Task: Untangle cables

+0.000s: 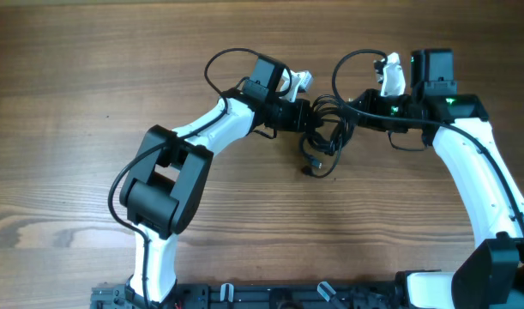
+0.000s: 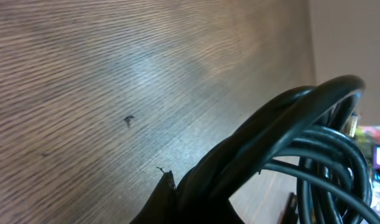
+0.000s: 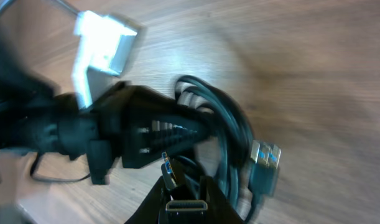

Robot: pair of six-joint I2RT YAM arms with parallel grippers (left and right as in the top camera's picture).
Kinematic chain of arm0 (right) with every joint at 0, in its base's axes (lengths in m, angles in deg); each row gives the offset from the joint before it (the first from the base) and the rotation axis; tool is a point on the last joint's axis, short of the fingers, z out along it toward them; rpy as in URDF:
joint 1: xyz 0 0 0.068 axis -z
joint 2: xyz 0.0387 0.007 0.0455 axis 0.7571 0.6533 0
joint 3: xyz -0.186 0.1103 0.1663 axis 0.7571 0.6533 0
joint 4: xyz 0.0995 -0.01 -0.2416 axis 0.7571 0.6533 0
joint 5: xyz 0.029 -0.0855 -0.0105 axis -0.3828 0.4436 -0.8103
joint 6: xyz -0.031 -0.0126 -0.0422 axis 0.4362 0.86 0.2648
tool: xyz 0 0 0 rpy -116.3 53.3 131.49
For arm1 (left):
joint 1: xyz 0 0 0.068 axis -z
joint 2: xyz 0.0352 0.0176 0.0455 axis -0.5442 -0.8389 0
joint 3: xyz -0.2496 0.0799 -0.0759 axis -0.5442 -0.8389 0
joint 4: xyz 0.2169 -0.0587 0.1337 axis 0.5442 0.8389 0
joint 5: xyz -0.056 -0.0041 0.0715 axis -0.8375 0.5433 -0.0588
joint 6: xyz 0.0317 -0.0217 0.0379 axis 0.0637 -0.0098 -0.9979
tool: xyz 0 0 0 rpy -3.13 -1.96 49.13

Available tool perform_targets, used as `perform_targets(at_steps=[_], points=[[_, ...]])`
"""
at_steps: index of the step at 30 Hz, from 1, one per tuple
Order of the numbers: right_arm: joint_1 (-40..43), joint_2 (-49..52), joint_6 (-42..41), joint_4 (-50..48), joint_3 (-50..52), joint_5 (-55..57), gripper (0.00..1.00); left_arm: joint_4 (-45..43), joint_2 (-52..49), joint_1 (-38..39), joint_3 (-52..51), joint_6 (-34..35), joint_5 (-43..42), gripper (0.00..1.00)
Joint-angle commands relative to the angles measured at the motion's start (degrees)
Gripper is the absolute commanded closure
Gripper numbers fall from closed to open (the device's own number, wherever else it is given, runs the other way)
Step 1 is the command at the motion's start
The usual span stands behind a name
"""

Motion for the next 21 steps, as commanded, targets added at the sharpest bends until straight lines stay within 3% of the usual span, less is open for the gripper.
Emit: perform_targets(at_steps=[1, 3, 5, 7, 10, 13, 17, 19, 21], points=[[-0.20, 0.68, -10.36, 3.02, -0.22, 18.58, 0.96, 1.46, 1.36, -4.02, 0.22, 8.81, 8.33, 0.96], [-0.20, 1.40, -11.23, 3.63, -0.20, 24.61, 0.92, 3.87, 4.74, -6.78, 0.22, 11.91, 12.76, 0.96], [-0.28, 2.43, -8.33, 2.73, -0.20, 22.95, 0.90, 6.99, 9.68, -8.15, 0.22, 11.85, 15.93, 0.96], [-0.31, 2.62, 1.92, 0.07, -0.20, 11.26, 0.83, 9.88, 13.79, -8.33, 0.22, 11.87, 16.02, 0.96], [-0.31, 2.47, 11.93, -3.50, -0.28, -7.17, 0.56, 17.44, 17.70, -8.48, 0.22, 11.87, 16.09, 0.96], [-0.31, 2.51, 12.04, -3.06, -0.26, -7.63, 0.50, 20.48, 17.88, -9.49, 0.22, 11.87, 16.02, 0.96], [-0.31, 2.62, -4.42, 3.41, -0.26, 12.98, 0.46, 14.56, 18.27, -10.86, 0.33, 11.85, 11.69, 0.96], [-0.31, 2.56, -0.46, 2.47, -0.28, 6.51, 0.41, 12.68, 18.56, -11.47, 0.33, 11.65, 11.72, 0.96], [-0.37, 1.95, 5.79, -0.37, -0.66, -10.34, 0.40, 11.89, 18.53, -11.58, 0.31, 11.65, 11.74, 0.96]])
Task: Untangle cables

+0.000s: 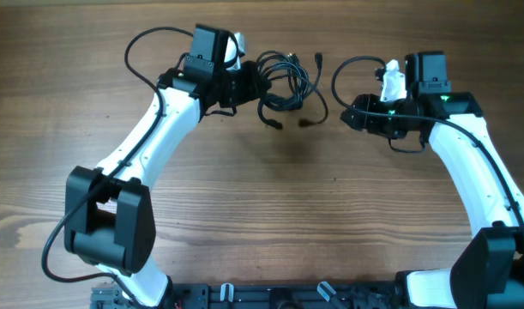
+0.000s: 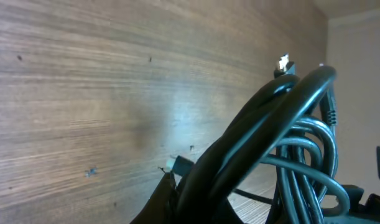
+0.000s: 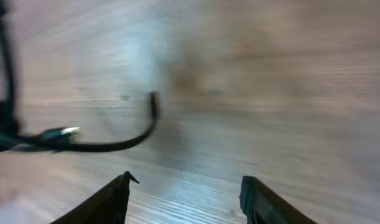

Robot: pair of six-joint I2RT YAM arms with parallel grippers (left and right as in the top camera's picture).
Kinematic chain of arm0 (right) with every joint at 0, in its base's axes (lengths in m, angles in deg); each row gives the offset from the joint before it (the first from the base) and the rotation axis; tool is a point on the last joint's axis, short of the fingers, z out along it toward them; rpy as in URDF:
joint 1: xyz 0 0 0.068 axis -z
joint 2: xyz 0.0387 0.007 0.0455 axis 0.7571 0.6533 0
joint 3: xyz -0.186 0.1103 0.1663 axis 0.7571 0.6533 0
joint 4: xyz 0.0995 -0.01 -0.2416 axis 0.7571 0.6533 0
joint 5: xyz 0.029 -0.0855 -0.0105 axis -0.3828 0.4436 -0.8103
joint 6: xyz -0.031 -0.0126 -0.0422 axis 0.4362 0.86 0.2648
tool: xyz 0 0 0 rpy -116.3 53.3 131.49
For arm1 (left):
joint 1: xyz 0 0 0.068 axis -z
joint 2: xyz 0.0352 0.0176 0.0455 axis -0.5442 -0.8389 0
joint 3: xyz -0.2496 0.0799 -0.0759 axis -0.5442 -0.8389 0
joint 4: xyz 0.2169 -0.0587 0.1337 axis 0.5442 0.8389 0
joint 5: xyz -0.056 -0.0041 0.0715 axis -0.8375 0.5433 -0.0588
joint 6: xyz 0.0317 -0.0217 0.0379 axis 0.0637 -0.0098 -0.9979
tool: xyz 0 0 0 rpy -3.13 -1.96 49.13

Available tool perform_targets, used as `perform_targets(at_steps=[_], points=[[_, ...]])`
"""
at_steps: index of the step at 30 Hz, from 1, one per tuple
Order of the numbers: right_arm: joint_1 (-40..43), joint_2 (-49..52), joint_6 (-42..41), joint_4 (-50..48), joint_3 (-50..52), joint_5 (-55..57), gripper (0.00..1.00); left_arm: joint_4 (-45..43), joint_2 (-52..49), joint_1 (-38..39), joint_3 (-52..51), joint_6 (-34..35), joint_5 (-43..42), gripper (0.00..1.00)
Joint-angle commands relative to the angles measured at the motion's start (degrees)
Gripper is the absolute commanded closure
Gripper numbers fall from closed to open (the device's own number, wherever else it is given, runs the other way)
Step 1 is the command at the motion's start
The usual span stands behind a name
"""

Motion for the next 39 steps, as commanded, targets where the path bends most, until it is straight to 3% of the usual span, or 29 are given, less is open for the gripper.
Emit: perform_targets(at_steps=[1, 4, 8, 15, 21, 27, 36, 39], points=[[-0.26, -0.70, 4.00, -2.67, -1.05, -16.87, 0.40, -0.87, 1.75, -0.46, 0.35, 0.57, -1.90, 0.96], [-3.04, -1.88, 2.49, -5.40, -1.11, -17.25, 0.40, -0.79, 1.73, -0.39, 0.35, 3.91, -1.90, 0.96], [-10.19, -1.49, -2.89, -11.69, -0.96, -6.12, 0.45, -0.22, 1.75, 0.22, 0.35, 12.79, -1.97, 0.96], [-13.88, -1.38, -4.96, -18.75, -0.96, 5.97, 0.51, 4.63, 1.73, 4.39, 0.35, 12.74, -2.38, 0.96], [-15.37, -0.20, -4.94, -18.08, -0.20, 6.14, 0.74, 4.39, 1.73, 4.50, 0.35, 12.74, -3.23, 0.96], [-19.45, 4.90, -6.97, -17.84, -0.20, 8.98, 0.86, 4.39, 1.73, 4.48, 0.35, 12.76, -3.45, 0.96], [-21.27, 11.87, -6.34, -16.65, -0.20, 8.94, 0.83, -1.49, 1.73, 4.44, 0.35, 12.79, -9.55, 0.96], [-22.03, 12.87, -6.36, -16.55, -0.20, 8.98, 0.76, -2.12, 1.73, 4.37, 0.35, 13.18, -10.01, 0.96]])
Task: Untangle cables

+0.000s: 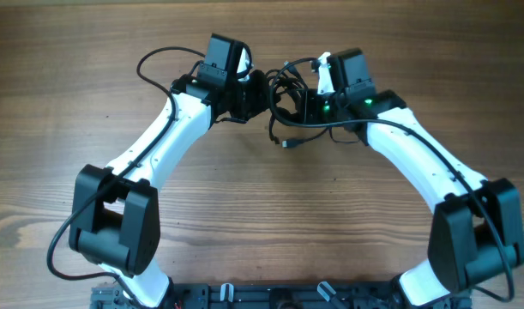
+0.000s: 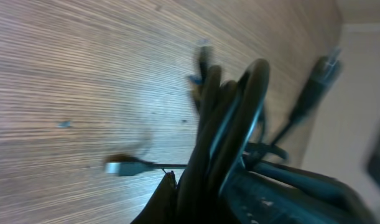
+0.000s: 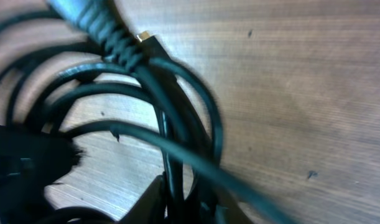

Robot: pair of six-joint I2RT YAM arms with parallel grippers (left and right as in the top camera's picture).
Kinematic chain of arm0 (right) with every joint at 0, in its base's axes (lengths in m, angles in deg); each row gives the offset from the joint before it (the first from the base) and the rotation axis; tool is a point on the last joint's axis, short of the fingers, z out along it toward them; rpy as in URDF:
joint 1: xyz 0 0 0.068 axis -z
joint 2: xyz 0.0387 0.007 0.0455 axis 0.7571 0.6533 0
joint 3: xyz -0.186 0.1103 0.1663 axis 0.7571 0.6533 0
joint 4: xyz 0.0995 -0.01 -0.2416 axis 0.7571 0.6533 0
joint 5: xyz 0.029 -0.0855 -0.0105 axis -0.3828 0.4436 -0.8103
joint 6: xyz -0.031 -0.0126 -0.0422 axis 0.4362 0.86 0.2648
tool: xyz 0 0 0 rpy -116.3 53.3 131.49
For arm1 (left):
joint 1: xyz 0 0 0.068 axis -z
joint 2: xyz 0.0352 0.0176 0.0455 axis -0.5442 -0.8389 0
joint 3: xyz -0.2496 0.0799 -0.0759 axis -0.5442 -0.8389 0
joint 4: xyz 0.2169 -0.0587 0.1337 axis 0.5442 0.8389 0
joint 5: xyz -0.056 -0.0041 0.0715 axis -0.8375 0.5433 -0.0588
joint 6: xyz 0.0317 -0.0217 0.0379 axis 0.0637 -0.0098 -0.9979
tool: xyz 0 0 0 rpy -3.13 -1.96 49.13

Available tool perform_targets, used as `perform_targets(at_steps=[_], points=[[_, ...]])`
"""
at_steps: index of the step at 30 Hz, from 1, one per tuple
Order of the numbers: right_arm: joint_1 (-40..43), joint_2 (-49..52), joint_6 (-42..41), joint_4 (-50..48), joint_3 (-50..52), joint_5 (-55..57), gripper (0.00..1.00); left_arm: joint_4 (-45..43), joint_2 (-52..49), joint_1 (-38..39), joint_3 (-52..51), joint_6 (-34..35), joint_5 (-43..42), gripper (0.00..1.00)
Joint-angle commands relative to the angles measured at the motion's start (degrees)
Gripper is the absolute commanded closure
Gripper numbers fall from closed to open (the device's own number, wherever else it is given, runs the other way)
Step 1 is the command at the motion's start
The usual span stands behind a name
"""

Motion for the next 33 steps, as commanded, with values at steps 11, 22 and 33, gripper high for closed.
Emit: perform_targets(at_steps=[11, 22, 33], points=[[-1.86, 3.69, -5.25, 4.39, 1.09, 3.15, 0.96, -12.55, 1.92, -8.87, 2.08, 3.61, -30.05, 0.96], [13.81, 3.69, -6.21, 9.35, 1.09, 2.71, 0.96, -13.07, 1.92, -17.84, 2.08, 3.58, -38.10, 0.96], [15.61, 3.69, 7.28, 7.74, 1.07, -17.79, 0.96, -4.15, 1.92, -14.60, 2.08, -20.94, -25.62, 0.50]])
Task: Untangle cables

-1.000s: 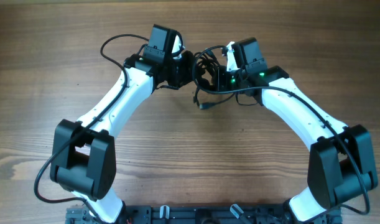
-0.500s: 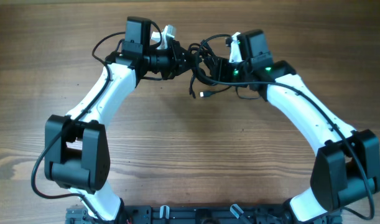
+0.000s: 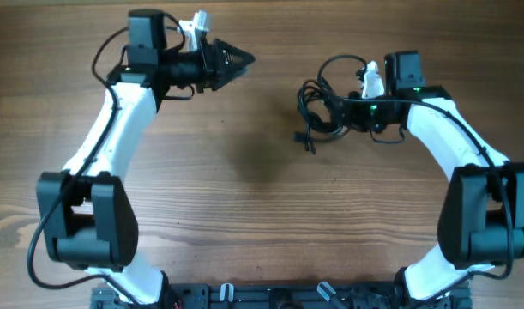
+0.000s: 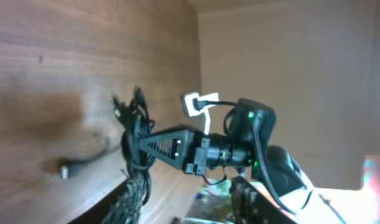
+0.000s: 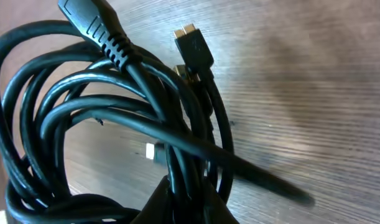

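Note:
The tangle of black cables [image 3: 317,107] hangs in a coiled bundle at the upper right of the wooden table [image 3: 244,215]. My right gripper [image 3: 340,112] is shut on it from the right; in the right wrist view several strands [image 5: 115,93] run down between the fingers [image 5: 190,193], and a USB plug [image 5: 193,40] sticks out on top. One loose end [image 3: 309,142] dangles toward the table. My left gripper [image 3: 244,58] is at the upper left, apart from the bundle, open and empty [image 4: 188,186]. It looks across at the bundle [image 4: 137,137].
A black rail with fixtures [image 3: 262,296] runs along the table's front edge. Both arms' own thin cables loop beside the wrists [image 3: 107,51]. The right arm [image 4: 252,124] shows in the left wrist view, with a pale wall [image 4: 289,50] beyond the table.
Both grippers were on the bundle at the upper middle. The left gripper has let go and now stands open at the upper left. The right gripper holds the bundle further right.
First both grippers met at the bundle right of centre. Then the left gripper held it alone at the upper middle while the right stood open and empty. Both were then on the bundle again. Now the right holds it alone and the left is open.

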Robot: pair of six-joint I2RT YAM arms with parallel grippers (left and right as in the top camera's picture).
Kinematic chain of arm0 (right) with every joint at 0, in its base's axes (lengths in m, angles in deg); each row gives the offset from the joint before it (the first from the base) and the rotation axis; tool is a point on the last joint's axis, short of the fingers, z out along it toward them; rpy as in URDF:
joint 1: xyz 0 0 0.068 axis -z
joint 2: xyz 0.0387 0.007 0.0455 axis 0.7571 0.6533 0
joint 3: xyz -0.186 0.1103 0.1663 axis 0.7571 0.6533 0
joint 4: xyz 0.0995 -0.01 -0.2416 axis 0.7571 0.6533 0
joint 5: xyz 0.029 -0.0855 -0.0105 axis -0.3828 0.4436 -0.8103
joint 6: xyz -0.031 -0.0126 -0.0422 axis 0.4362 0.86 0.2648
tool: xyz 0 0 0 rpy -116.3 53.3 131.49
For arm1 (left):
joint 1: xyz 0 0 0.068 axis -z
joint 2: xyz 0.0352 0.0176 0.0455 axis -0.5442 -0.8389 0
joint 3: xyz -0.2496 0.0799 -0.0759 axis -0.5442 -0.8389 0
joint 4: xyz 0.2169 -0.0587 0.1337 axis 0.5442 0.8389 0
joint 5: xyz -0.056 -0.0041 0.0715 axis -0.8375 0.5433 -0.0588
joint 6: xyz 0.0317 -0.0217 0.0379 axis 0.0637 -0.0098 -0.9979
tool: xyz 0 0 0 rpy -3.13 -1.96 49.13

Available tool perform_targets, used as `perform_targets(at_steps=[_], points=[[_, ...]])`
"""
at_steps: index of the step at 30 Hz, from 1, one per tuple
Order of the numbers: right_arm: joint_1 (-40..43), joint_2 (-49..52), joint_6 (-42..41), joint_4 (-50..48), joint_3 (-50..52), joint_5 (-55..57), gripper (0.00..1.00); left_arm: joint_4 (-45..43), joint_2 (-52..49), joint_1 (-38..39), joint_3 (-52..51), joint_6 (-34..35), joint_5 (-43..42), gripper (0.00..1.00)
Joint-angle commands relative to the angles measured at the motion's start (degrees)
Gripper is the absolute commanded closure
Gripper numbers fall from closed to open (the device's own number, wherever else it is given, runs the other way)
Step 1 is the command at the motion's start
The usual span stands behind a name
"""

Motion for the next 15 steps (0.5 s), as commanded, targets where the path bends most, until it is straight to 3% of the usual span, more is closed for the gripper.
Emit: perform_targets(at_steps=[1, 10, 13, 15], points=[[-1.25, -0.52, 2.32, 0.55, -0.44, -1.03, 0.96, 8.59, 1.29, 2.27, 0.92, -12.70, 13.33, 0.50], [-1.25, -0.52, 2.21, 3.26, -0.44, -11.34, 0.96, 14.19, 1.05, 12.63, 0.61, -12.15, 23.17, 0.64], [-1.22, -0.52, 2.14, 2.95, -0.44, -18.12, 0.96, 15.19, 0.48, 16.26, 0.59, -9.42, 26.29, 0.80], [-1.22, -0.52, 2.12, 3.02, -0.44, -22.27, 0.96, 15.41, 0.33, 17.66, 0.59, -9.42, 27.89, 0.82]])
